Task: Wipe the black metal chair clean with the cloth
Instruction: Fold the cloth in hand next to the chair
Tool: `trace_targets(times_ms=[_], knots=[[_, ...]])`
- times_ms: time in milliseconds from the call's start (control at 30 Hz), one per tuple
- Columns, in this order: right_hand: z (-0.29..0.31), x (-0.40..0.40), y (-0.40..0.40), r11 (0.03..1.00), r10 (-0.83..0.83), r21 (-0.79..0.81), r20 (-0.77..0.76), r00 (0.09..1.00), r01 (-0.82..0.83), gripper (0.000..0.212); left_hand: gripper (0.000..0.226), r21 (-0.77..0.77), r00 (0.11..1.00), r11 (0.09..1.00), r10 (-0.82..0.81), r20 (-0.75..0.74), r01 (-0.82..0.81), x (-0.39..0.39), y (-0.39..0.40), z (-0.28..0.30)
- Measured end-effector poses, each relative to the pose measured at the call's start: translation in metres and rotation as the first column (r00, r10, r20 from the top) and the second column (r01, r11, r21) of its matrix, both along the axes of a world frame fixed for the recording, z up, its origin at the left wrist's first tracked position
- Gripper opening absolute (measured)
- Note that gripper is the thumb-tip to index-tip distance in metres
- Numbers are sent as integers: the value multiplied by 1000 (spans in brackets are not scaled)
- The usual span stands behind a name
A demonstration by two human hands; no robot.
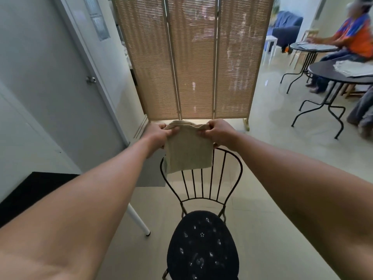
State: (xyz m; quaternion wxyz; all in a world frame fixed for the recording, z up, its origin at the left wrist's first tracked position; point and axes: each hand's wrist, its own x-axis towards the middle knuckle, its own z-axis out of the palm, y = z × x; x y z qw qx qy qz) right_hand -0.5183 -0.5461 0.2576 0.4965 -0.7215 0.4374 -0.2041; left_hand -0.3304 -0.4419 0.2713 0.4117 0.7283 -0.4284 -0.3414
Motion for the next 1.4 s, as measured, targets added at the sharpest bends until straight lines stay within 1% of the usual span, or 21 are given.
trace_targets(times_ms=[67, 133, 300, 433, 500, 600, 733, 900, 1000, 1100, 1167, 1233, 1300, 1400], knots=[[-2, 5, 1, 1000, -5, 7, -17, 1000, 5, 21, 36, -5, 999, 1000, -4, -49, 4, 2, 3, -7], [-5, 10, 3, 1000, -1, 3, -41, 999, 1, 20, 34, 7, 997, 1000, -11, -75, 12, 6, 8, -12], [-13, 28, 10, 999, 21, -24, -56, 998, -23, 20, 26, -12, 998, 1000, 5, -64, -6, 27, 15, -15], [-24, 37, 12, 999, 44, -16, -61, 997, -46, 21, 33, -7, 997, 998, 57, -48, -57, 36, 19, -29], [-33, 37, 11, 998, 61, -17, -54, 997, -62, 20, 29, 2, 995, 996, 89, -39, -89, 37, 18, -40], [-50, 32, 5, 998, 58, -11, -11, 998, -58, 14, 27, 7, 991, 992, 130, -29, -130, 29, 10, -57], [-80, 17, -3, 998, 33, -43, -38, 999, -35, 14, 28, -1, 990, 990, 140, -18, -140, 7, -1, -82], [-126, -6, -16, 998, 12, -67, -25, 1000, -13, 18, 31, -19, 990, 990, 141, 22, -141, -18, -9, -123], [-156, -7, -26, 992, -13, -124, -26, 1000, 10, 17, 33, -37, 988, 988, 152, 39, -150, -23, -17, -148], [-186, 1, -39, 979, -66, -192, 18, 998, 68, 11, 37, -83, 989, 987, 143, 47, -139, -16, -33, -178], [-206, 11, -46, 957, -122, -253, 82, 989, 139, 6, 33, -145, 989, 982, 134, 55, -124, -8, -46, -199], [-230, 25, -48, 940, -148, -279, 179, 973, 195, 4, 26, -233, 980, 965, 155, 122, -123, -1, -53, -221], [-255, 39, -48, 913, -155, -328, 269, 951, 242, 4, 25, -322, 958, 939, 193, 212, -118, 8, -59, -244], [-283, 53, -44, 861, -148, -414, 351, 924, 296, 6, 25, -420, 914, 898, 272, 301, -129, 22, -67, -270]])
